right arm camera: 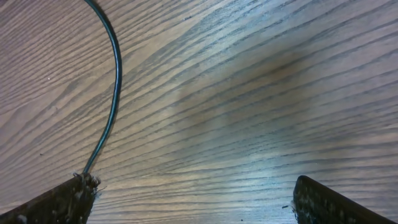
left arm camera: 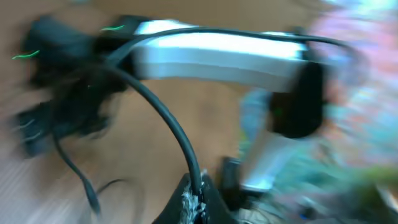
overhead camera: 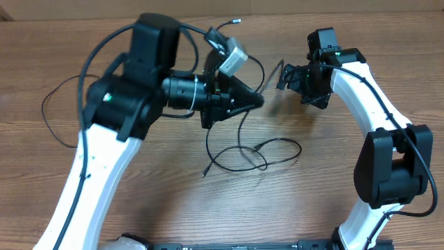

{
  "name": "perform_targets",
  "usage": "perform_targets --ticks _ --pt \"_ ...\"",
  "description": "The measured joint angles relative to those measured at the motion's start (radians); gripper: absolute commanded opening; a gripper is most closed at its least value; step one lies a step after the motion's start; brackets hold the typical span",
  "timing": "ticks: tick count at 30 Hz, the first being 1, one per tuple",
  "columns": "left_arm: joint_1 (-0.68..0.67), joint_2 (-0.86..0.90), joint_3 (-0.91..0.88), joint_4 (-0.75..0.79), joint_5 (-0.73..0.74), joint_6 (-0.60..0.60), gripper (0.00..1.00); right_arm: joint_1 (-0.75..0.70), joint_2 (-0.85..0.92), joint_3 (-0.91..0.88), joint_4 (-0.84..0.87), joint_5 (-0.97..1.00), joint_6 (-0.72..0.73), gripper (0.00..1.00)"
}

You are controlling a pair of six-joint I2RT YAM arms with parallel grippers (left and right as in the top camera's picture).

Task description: Untangle cables

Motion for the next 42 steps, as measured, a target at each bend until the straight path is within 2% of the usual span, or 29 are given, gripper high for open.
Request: perform_targets --ticks 4,7,11,20,27,34,42 --pt "0.0 -0.038 0.002 -0.088 -0.455 -0.192 0.04 0.0 0.0 0.0 0.0 0.0 0.0 1.0" --pt "0.0 -0.033 0.002 -0.165 -0.673 -0.28 0.04 0.0 0.0 0.0 -0.001 0.0 0.0 1.0" --pt "0.0 -0.014 0.0 -0.24 -0.892 -0.371 0.04 0.0 0.0 0.0 0.0 0.0 0.0 1.0" --pt "0.002 0.155 -0.017 -0.441 -1.236 -0.478 0.04 0.0 0.0 0.0 0.0 -0.001 0.0 1.0" --pt "0.006 0.321 -0.019 -0.526 -1.323 -0.526 0.05 0.0 0.0 0.0 0.0 0.0 0.0 1.0" --pt "0.006 0.529 -0.019 -0.581 -1.307 -0.53 0.04 0.0 0.0 0.0 0.0 0.0 0.0 1.0" --pt "0.006 0.642 -0.019 -0.584 -1.276 -0.53 0.04 0.0 0.0 0.0 -0.001 0.0 -0.001 1.0"
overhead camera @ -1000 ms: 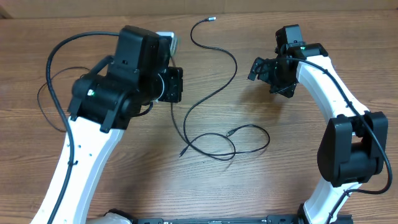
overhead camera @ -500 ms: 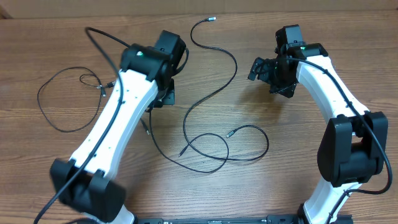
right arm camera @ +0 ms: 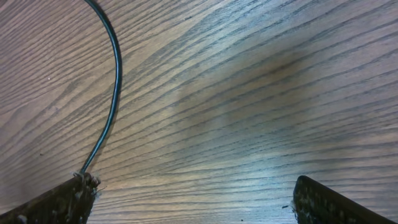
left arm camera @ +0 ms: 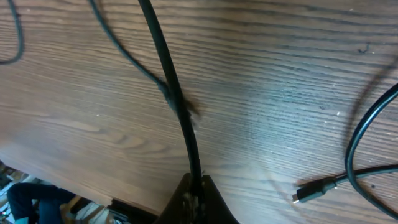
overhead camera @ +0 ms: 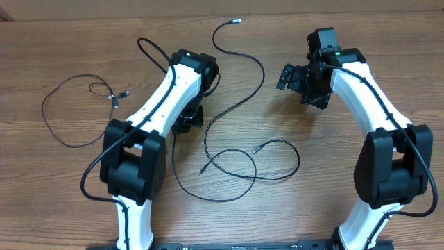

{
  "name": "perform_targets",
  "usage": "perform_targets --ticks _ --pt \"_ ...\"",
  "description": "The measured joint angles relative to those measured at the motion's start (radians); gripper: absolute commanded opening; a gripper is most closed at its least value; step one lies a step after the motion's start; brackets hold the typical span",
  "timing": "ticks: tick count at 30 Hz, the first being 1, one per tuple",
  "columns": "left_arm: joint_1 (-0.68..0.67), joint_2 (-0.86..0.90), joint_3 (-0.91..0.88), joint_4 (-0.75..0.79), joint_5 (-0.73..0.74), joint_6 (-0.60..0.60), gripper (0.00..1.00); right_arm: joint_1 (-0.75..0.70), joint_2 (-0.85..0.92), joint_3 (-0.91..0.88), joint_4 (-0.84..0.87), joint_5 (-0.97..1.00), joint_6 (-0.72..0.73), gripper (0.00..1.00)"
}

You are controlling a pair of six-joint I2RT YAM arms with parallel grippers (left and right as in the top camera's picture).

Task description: Untangle cables

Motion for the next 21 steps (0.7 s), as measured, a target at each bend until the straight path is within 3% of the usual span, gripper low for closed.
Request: perform_targets --ticks 6,8,9,15,21 --pt "0.0 0.031 0.0 0.003 0.047 0.001 0.06 0.0 0.0 0.0 0.0 0.0 0.001 1.0" --pt "-0.003 0.031 0.0 0.005 0.05 0.001 0.21 0.0 0.0 0.0 0.001 0.0 0.0 1.0" --pt "-0.006 0.031 0.0 0.005 0.052 0.0 0.24 0.0 0.0 0.0 0.0 0.0 0.001 1.0" --pt "-0.035 0.031 -0.002 0.005 0.097 0.044 0.34 0.0 0.0 0.0 0.001 0.0 0.001 1.0" --pt "-0.061 0.032 -0.05 0.037 0.134 0.078 0.36 0.0 0.0 0.0 0.0 0.0 0.0 1.0"
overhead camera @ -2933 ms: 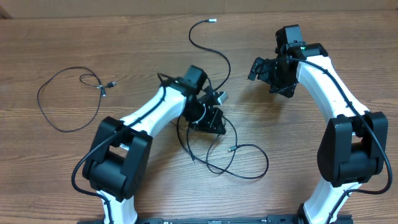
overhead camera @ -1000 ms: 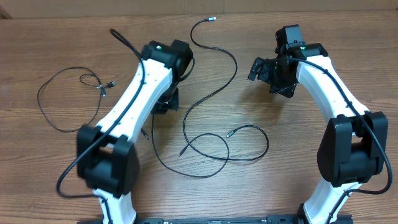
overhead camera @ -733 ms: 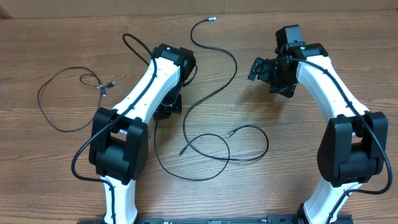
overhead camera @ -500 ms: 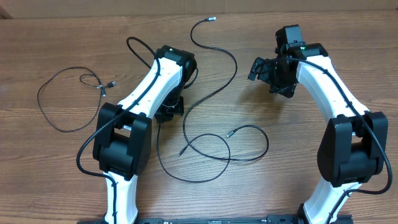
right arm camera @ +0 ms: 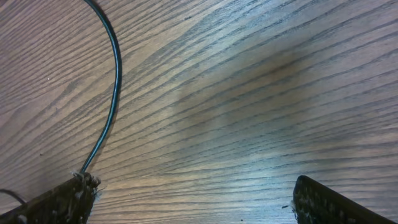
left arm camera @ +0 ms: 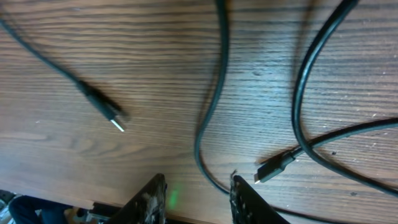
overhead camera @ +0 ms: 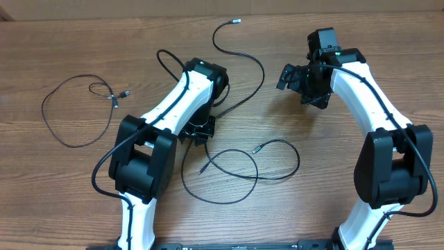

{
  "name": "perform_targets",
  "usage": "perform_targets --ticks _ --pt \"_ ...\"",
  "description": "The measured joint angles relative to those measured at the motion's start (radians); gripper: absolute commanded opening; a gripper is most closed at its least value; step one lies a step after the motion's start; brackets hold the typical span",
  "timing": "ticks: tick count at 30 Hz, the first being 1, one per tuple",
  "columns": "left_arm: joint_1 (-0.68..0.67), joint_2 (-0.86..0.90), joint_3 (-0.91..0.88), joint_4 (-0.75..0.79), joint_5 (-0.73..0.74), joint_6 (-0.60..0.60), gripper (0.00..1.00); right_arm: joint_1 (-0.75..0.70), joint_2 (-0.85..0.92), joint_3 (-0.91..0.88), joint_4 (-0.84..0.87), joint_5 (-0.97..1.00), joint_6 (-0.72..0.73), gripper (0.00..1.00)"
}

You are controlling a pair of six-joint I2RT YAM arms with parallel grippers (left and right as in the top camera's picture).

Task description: Untangle cables

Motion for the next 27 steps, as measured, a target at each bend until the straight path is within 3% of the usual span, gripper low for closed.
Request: perform_targets --ticks 6,10,13,19,21,22,23,27 --pt "-0.006 0.001 -0.118 0.15 0.035 0.008 0.31 0.0 0.0 0.0 0.002 0.0 0.0 1.0" --pt "-0.006 0.001 -0.161 0.184 0.156 0.104 0.3 0.0 0.0 0.0 0.0 0.0 0.0 1.0" --pt "-0.006 0.001 -0.175 0.183 0.272 0.198 0.3 0.0 0.0 0.0 0.0 0.0 0.0 1.0" --pt "-0.008 0.001 -0.235 0.201 0.352 0.266 0.38 0.0 0.0 0.0 0.0 0.0 0.0 1.0" --pt "-0.011 0.001 -0.27 0.212 0.359 0.27 0.27 0.0 0.0 0.0 0.0 0.0 0.001 1.0" --pt "-0.012 0.0 -0.279 0.216 0.362 0.27 0.1 0.0 0.0 0.0 0.001 0.0 0.0 1.0" --pt "-0.013 -0.002 -0.289 0.22 0.366 0.274 0.04 0.0 0.0 0.0 0.001 0.0 0.0 1.0" --pt "-0.013 -0.006 -0.304 0.23 0.377 0.277 0.04 0.0 0.0 0.0 0.001 0.0 0.001 1.0"
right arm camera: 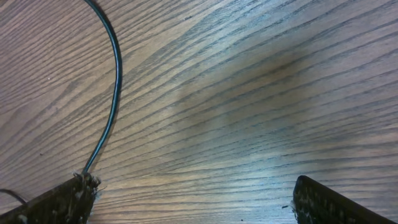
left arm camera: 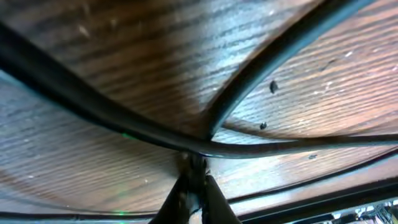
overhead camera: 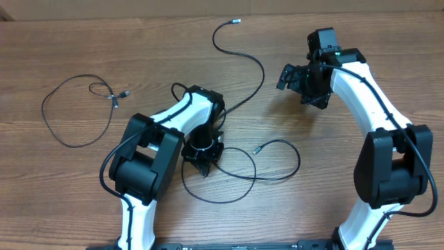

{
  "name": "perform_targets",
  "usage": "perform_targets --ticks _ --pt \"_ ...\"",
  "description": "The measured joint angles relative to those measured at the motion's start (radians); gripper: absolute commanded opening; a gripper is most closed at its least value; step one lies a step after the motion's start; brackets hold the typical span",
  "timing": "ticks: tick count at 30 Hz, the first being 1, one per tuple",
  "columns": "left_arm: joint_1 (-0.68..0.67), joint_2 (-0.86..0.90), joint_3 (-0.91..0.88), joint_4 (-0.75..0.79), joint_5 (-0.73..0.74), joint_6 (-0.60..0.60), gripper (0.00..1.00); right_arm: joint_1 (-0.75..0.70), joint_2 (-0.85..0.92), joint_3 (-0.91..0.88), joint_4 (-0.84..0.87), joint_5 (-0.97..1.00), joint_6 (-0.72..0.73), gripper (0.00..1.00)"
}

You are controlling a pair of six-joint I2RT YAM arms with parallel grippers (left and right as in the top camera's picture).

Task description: Untangle cables

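Two black cables lie looped over each other in the middle of the wooden table. My left gripper is down on those loops. In the left wrist view the left gripper is shut on a black cable, right where a second strand crosses it. My right gripper hovers at the back right, and in its wrist view the right gripper is wide open over bare wood. A cable strand runs past its left finger.
A thin separate cable lies in a loose ring at the left, its connector pointing inward. One plug end of the long cable rests near the back edge. Bare table shows at the front right.
My left gripper was open just above the strands; now it sits slightly nearer the front, down on the crossing loops and shut on a cable. The right arm has not moved.
My left arm was first raised high, shut on a cable. Then it was down at the table's middle left, still shut on that cable. Then it was open with the cable lying free. Now it is shut on a strand in the loops. The right gripper stayed open throughout.
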Motion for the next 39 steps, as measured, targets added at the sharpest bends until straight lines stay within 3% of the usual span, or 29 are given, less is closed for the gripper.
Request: perform_targets --ticks 4,9,14,18,30,35,39 --pt "-0.003 -0.008 0.0 0.006 -0.023 -0.051 0.04 0.0 0.0 0.0 0.0 0.0 0.0 1.0" --pt "-0.006 -0.061 0.014 -0.009 -0.181 -0.137 0.04 0.0 0.0 0.0 0.0 0.0 0.0 1.0" --pt "-0.006 -0.286 0.042 -0.061 -0.402 -0.269 0.04 0.0 0.0 0.0 0.0 0.0 -0.001 1.0" --pt "-0.006 -0.451 0.056 -0.029 -0.488 -0.322 0.04 0.0 0.0 0.0 0.0 0.0 0.0 1.0" --pt "-0.006 -0.856 0.104 0.184 -0.525 -0.344 0.04 0.0 0.0 0.0 0.0 0.0 0.0 1.0" --pt "-0.006 -0.893 0.111 0.183 -0.551 -0.348 0.04 0.0 0.0 0.0 0.0 0.0 0.0 1.0" --pt "-0.006 -0.867 0.111 0.123 -0.679 -0.359 0.04 0.0 0.0 0.0 0.0 0.0 0.0 1.0"
